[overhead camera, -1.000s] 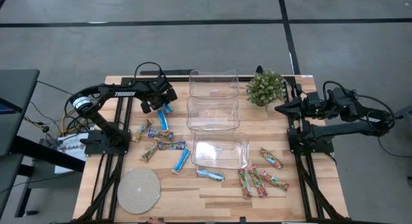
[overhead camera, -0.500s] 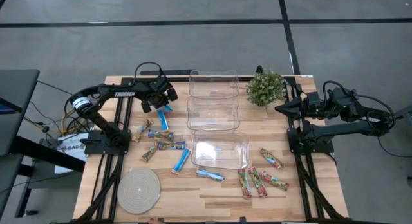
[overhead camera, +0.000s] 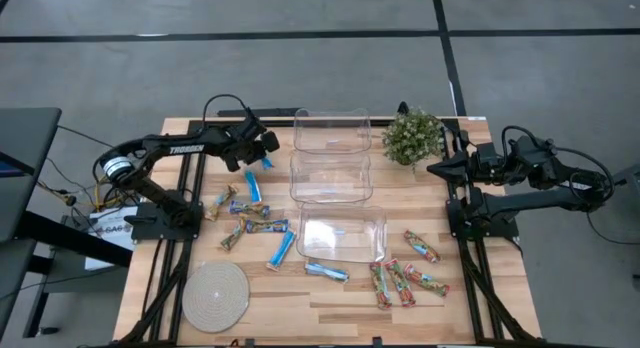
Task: Pick and place Granola Bars by type
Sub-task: Put the blue granola bar into the middle transparent bin
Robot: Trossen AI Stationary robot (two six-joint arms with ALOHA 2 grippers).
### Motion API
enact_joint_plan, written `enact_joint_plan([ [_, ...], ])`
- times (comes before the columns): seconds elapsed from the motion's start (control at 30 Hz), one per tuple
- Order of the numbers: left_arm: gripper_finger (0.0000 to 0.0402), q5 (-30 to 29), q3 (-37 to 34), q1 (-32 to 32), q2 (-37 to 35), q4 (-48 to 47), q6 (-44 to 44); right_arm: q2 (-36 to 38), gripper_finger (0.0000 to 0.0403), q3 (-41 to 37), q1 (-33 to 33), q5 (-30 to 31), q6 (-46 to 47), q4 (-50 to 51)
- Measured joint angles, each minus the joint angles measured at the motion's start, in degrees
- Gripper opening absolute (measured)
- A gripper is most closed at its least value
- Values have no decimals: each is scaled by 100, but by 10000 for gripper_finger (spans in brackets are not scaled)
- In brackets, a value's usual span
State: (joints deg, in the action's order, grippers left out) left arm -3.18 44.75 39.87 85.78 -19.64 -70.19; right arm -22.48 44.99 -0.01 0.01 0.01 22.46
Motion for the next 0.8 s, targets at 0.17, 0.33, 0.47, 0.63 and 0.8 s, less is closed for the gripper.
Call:
enact_joint_plan([
  [0.17, 16, -6, 0, -21, -306, 236, 49, 1, 0, 0, 0, -1, 2, 0],
  [0.33, 19, 45, 0, -34, -631, 589, 131, 2, 0, 0, -1, -1, 1, 0],
  [0.47, 19, 222, 1, -83, -859, 951, 136, 0, 0, 0, -1, -1, 2, 0],
  [0.63, 18, 439, 2, -192, -1135, 1503, 149, 2, 0, 0, 0, -2, 0, 0],
  [0.8, 18, 542, 2, -337, -1394, 2254, 189, 0, 0, 0, -1, 0, 1, 0],
])
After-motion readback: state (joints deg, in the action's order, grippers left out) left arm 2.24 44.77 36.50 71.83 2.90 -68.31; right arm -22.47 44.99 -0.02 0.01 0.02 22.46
